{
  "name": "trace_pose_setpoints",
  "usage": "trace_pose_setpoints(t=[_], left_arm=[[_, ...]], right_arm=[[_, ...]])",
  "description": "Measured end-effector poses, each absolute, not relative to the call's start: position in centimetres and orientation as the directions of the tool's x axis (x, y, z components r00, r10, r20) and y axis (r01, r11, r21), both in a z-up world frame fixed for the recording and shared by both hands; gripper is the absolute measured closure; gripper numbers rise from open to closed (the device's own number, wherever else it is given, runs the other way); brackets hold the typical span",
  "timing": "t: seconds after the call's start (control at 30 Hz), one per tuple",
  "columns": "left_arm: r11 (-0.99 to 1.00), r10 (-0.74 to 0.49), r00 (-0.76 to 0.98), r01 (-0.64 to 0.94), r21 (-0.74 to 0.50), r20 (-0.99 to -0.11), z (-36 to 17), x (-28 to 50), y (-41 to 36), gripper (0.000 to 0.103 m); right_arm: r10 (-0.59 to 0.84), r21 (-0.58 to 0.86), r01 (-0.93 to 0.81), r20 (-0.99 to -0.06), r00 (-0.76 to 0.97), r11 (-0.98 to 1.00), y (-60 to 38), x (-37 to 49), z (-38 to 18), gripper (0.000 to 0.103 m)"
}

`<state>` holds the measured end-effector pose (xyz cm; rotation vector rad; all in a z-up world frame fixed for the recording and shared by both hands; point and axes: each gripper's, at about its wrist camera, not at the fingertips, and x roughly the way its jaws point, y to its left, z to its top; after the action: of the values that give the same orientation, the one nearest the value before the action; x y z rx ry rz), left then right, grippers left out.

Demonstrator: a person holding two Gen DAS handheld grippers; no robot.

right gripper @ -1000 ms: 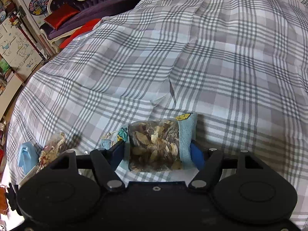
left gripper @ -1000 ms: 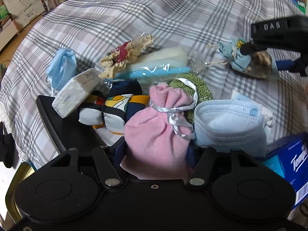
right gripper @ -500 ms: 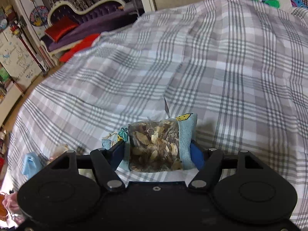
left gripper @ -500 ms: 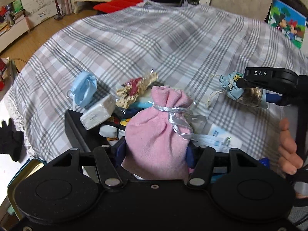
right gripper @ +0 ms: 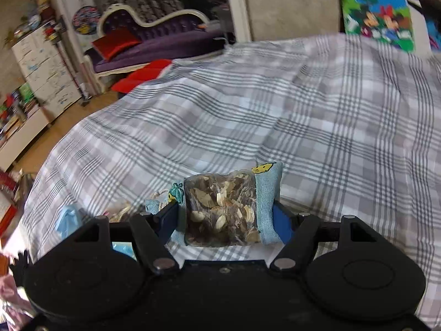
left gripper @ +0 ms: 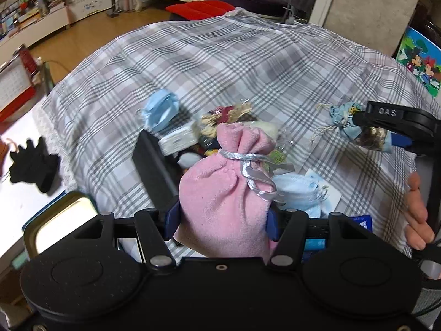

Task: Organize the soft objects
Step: 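Carry both items to the gold tray and open both tools to release them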

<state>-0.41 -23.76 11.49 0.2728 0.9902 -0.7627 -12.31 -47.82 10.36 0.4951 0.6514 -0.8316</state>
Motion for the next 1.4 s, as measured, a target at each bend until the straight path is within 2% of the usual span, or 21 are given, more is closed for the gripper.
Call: trace_pose_setpoints(t=[0.2,0.43,0.63,0.87,1.03,1.3,1.4], left_arm=[[0.756,-0.415,0.321,0.641,-0.127,-0.851,10.8,-0.2,-20.2,0.047],[0.819,-0.365,0.341,0.56,-0.125,-0.866,9.9,0.9,-13.7,0.047],[0.891,-0.289,0.368,0.441,-0.108,-0.884,7.8,2.6,-7.1,0.047],[0.952,-0.199,0.387,0.295,-0.084,-0.9,4.5,5.1,-1.4,0.047],[0.964,-0.192,0.374,0.244,-0.103,-0.908,2.9,6.8,0.5,0.047],[0.967,-0.179,0.378,0.237,-0.092,-0.908,1.6,9.3,1.1,0.047],[0.967,-0.175,0.373,0.24,-0.087,-0.911,1.4,10.0,1.0,0.045]], right_arm=[[-0.487,0.189,0.772,-0.68,0.548,0.606,-44.8,-12.8,12.1,0.033],[-0.416,0.188,0.688,-0.676,0.608,0.701,-36.4,-14.1,12.9,0.032],[-0.286,0.184,0.584,-0.732,0.618,0.791,-28.8,-13.4,11.4,0.032],[-0.157,0.132,0.447,-0.819,0.552,0.885,-20.6,-10.3,8.1,0.032],[-0.079,0.117,0.352,-0.864,0.498,0.929,-15.5,-8.0,6.0,0.032],[-0.05,0.077,0.264,-0.895,0.443,0.961,-10.2,-4.4,4.5,0.032],[-0.043,0.074,0.243,-0.895,0.444,0.967,-9.7,-3.2,4.3,0.029]])
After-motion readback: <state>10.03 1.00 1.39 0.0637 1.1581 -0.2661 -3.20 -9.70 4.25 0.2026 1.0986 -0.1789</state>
